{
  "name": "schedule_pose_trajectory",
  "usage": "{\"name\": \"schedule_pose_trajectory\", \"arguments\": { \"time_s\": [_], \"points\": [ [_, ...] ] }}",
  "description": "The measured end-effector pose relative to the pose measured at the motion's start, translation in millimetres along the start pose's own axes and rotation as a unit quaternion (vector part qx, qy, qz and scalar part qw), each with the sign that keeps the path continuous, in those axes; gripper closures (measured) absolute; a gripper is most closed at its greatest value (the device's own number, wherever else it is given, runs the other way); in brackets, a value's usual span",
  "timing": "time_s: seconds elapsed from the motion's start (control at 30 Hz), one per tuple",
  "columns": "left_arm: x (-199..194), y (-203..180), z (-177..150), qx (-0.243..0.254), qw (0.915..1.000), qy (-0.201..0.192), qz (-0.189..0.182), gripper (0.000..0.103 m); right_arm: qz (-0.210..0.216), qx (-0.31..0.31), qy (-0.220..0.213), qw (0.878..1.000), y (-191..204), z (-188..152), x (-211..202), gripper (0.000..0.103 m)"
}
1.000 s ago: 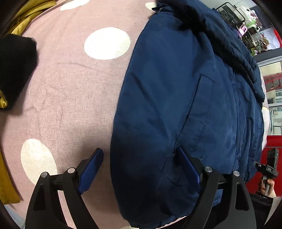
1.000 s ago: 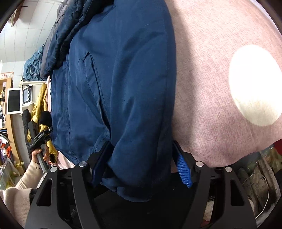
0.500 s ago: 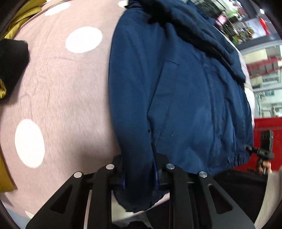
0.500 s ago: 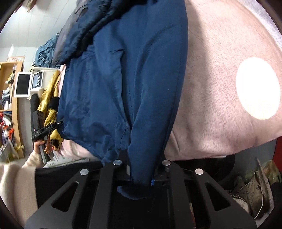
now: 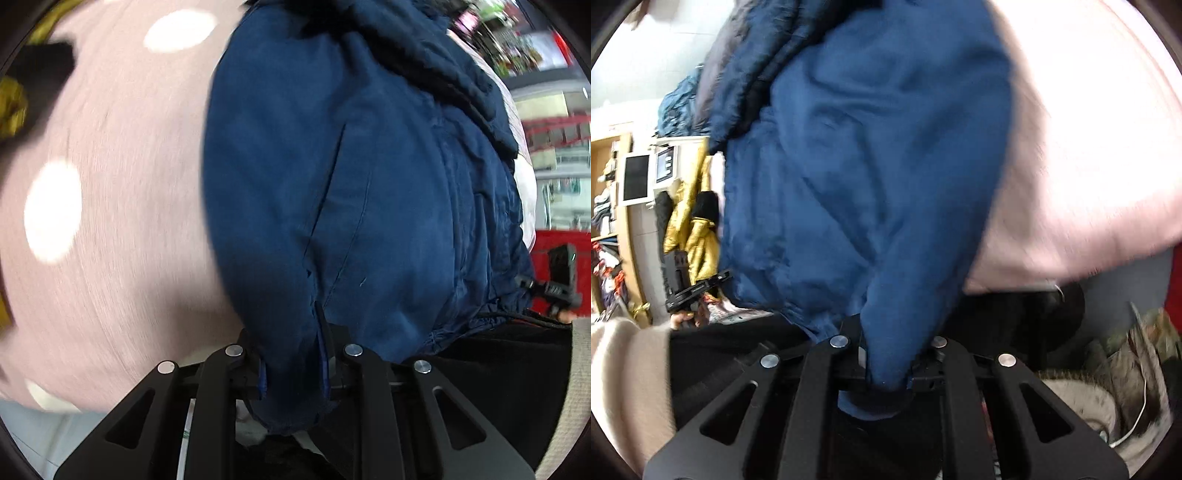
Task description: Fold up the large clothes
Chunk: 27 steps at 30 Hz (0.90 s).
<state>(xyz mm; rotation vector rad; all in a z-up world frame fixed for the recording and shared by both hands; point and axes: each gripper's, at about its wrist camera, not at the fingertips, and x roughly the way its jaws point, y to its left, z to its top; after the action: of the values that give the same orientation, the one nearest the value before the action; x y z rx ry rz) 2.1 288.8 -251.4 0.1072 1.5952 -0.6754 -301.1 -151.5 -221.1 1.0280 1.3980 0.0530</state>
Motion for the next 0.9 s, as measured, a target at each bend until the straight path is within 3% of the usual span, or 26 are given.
{"name": "schedule_pose_trajectory", "arguments": {
  "time_s": [0.23,0.37,0.57,0.7,0.9],
  "points": [
    [-57.6,-6.1,58.1,0.029,0.9961,-0.082,-0.011,0.086,0.025,-0.066,-0.051,0.996,47.5,67.2,-30.6,0.091],
    [-80.6,0.0,110.8,0.007,0.9907,-0.134,-0.024,0.086,0.063,-0.047,-0.112,0.991,56.4,121.3,-62.7,0.091],
    [-89.7,-6.8,190.1,-0.027,0.9809,-0.191,-0.030,0.085,0.086,0.001,-0.182,0.980,45.0,194.4,-109.8,0.091],
    [-90.6,-19.8,240.9,-0.036,0.9751,-0.219,0.005,0.085,0.080,0.003,-0.206,0.975,46.2,233.1,-126.1,0.091],
    [-86.9,-28.3,306.3,-0.081,0.9700,-0.226,0.035,0.085,0.075,0.049,-0.210,0.974,36.1,298.0,-122.2,0.091]
  ]
}}
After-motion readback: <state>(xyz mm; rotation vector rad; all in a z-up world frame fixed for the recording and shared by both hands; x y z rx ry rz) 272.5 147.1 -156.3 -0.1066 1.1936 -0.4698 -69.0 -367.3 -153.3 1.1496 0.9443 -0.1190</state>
